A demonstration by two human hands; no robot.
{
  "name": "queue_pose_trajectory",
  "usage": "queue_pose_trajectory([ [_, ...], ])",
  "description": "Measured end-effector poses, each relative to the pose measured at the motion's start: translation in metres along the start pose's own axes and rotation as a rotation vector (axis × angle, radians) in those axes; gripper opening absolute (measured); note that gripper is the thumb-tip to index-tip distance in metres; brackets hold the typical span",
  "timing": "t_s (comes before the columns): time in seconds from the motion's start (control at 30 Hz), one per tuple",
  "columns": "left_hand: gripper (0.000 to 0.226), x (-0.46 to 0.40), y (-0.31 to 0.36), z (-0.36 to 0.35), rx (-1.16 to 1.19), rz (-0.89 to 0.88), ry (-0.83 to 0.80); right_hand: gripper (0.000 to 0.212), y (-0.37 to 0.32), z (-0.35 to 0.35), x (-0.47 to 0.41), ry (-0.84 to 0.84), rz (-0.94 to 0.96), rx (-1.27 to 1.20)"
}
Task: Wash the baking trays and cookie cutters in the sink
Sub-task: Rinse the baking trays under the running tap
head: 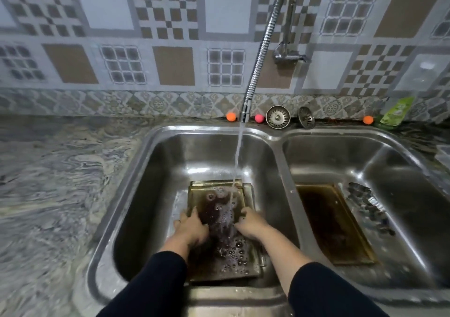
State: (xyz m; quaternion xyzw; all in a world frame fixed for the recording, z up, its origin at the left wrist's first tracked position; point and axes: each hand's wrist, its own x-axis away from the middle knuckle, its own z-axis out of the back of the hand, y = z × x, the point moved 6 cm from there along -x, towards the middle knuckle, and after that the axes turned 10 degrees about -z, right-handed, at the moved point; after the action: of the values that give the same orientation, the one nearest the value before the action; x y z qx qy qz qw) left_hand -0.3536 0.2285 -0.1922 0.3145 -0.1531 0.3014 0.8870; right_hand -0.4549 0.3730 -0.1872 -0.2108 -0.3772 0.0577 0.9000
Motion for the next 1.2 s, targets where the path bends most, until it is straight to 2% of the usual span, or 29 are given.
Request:
queue_pose_trajectory([
  [0.17,0.071,-0.001,-0.005,-0.001,0.039,0.019,-0.039,0.044,-0.002,-0.001,-0.003,0.041,-0.121,-0.066],
  [0.27,0.077,-0.004,-0.003,-0.003,0.128,0.001,-0.073,0.021,-0.016,0.0,0.006,-0.04,-0.103,-0.26],
  [0.37,0.084,-0.018,-0.013,-0.01,0.162,0.002,-0.068,0.025,-0.033,0.002,0.008,-0.011,-0.018,-0.228],
  [0.47,0.069,0.005,0.0,0.002,0.185,-0.016,-0.058,0.048,-0.032,-0.001,0.006,0.106,-0.046,-0.051],
  [0.53,0.062,0.008,0.002,0.003,0.179,-0.009,-0.047,0.056,-0.017,-0.005,0.002,0.106,-0.114,0.013],
  [0.67,0.066,0.007,0.005,0.003,0.143,0.016,-0.021,0.064,0.003,-0.015,-0.006,0.026,-0.169,-0.019],
  [0.8,0.07,0.007,0.012,0.006,0.111,0.045,-0.012,0.062,0.007,-0.01,-0.005,0.024,-0.161,-0.121],
  [0.93,0.068,0.006,0.012,0.013,0.047,0.037,-0.011,0.034,0.005,0.001,0.0,0.036,-0.17,-0.326],
  [1.03,0.062,0.01,0.005,0.017,0.036,0.049,0.01,0.027,-0.004,0.01,0.007,0.032,-0.07,-0.43],
  [1.2,0.064,0.021,0.018,0.013,0.008,0.021,-0.004,0.038,-0.017,0.026,0.023,0.076,0.132,-0.531],
])
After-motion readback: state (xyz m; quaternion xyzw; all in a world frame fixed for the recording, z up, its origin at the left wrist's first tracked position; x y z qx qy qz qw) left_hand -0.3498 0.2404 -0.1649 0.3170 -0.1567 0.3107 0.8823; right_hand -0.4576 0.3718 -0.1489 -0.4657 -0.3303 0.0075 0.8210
